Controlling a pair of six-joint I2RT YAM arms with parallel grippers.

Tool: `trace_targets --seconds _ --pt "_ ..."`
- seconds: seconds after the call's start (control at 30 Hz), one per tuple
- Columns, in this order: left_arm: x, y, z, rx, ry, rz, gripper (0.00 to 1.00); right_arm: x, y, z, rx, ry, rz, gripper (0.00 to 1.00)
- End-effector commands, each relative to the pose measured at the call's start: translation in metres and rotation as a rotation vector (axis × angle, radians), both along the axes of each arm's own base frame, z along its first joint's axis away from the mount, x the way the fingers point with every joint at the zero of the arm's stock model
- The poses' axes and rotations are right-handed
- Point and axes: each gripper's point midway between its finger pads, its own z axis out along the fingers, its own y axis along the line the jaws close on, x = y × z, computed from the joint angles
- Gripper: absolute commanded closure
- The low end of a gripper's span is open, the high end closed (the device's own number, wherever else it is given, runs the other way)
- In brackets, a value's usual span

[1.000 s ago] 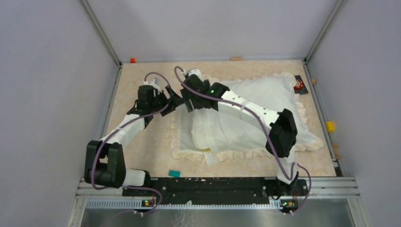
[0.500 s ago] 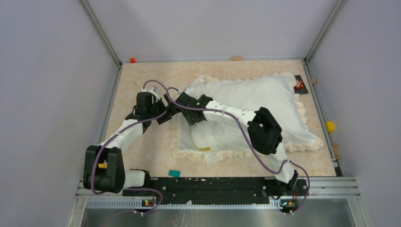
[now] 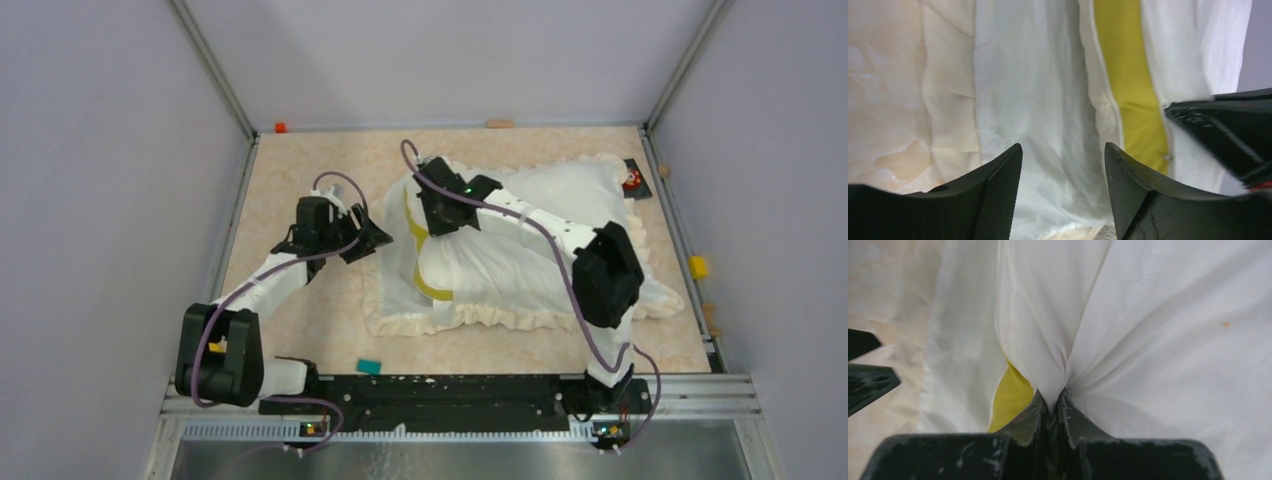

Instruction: Put the pillow into the pillowcase

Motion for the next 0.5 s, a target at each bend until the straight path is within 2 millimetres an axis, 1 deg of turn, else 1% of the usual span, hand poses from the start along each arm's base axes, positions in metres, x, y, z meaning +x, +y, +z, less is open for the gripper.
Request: trace_targets --seconds 0.0,0.07,0.1,0.2,0.33,0.47 --pt "0.004 -0.020 0.007 -0.009 -0.054 -0.033 0.37 0.001 0.010 0.090 0.316 -0.061 0.028 1.00" --pt "0.005 -0.027 0.006 -0.002 -0.049 -0.030 0.44 -0.001 0.007 0.103 0.359 -0.068 0.029 1.00" --pt "0.004 -0.034 0.005 -0.003 -0.048 -0.038 0.45 0.000 0.009 0.113 0.395 -0.086 0.037 1.00" --pt "0.002 -0.056 0.004 0.000 -0.042 -0.063 0.47 -0.009 0.006 0.123 0.438 -0.083 0.045 1.00" --pt "-0.005 -0.083 0.000 -0.056 -0.018 -0.080 0.48 -0.017 0.000 0.138 0.512 -0.123 0.045 1.00" --pt "-0.006 -0.093 -0.010 -0.066 -0.002 -0.044 0.50 -0.030 -0.007 0.149 0.603 -0.167 0.050 1.00"
